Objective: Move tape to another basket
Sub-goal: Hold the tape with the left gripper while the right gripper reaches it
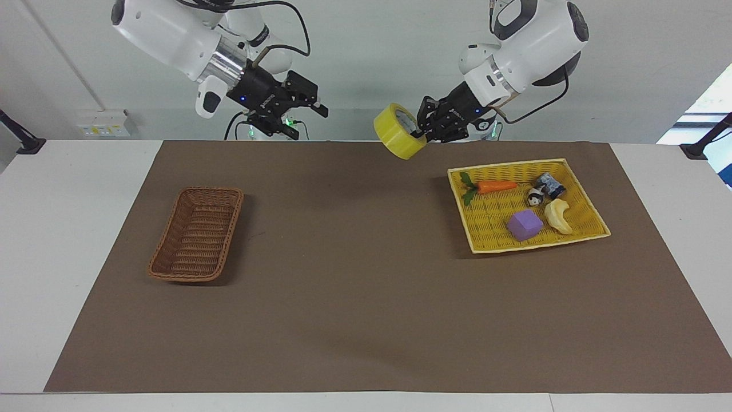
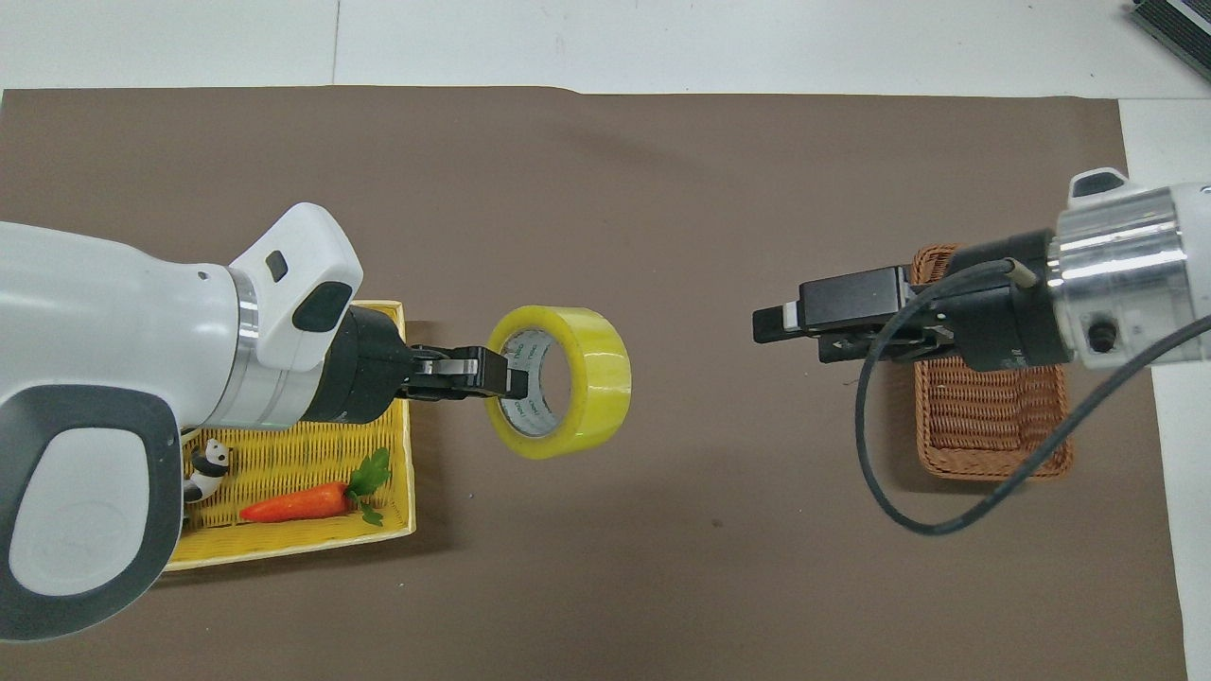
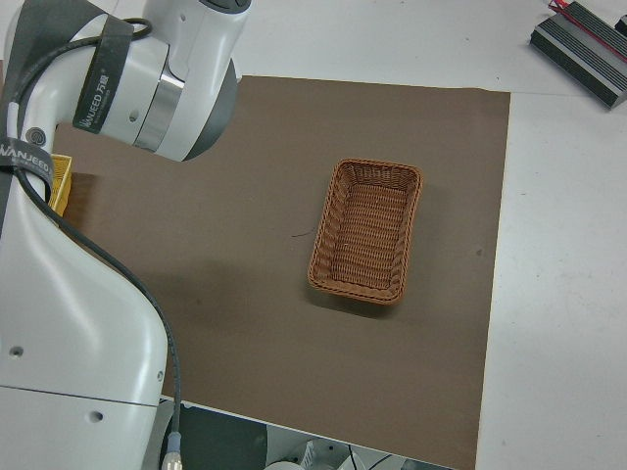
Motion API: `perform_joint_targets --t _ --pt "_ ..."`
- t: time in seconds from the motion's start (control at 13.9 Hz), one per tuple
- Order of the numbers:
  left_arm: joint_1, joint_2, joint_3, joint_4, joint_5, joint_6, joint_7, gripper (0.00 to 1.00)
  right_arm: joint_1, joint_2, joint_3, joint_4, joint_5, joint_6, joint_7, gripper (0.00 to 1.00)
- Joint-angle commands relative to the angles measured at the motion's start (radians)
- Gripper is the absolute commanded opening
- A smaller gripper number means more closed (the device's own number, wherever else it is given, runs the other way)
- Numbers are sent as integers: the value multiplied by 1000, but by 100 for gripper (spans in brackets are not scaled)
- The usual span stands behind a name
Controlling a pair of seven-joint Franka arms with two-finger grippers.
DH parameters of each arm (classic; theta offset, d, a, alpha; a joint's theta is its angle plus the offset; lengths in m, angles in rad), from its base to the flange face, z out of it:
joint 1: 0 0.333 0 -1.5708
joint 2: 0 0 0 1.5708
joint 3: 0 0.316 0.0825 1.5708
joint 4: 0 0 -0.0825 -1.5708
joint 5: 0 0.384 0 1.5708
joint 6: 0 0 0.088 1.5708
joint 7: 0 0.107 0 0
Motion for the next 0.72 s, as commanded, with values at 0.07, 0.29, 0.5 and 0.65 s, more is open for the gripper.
perform_joint_targets --t 0.07,0.29,0.5,0.65 --pt "-25 -37 12 -25 -26 -4 12 0 112 -21 -1 -28 26 149 97 100" --pt "-57 -35 10 -25 -20 1 1 0 178 -24 -1 -39 15 230 134 100" --pt "-59 -34 9 -28 -19 14 0 0 203 -39 -1 -60 -37 238 83 100" --pt "-59 -32 6 -26 -22 33 0 0 196 -65 -1 -111 -71 228 -2 100"
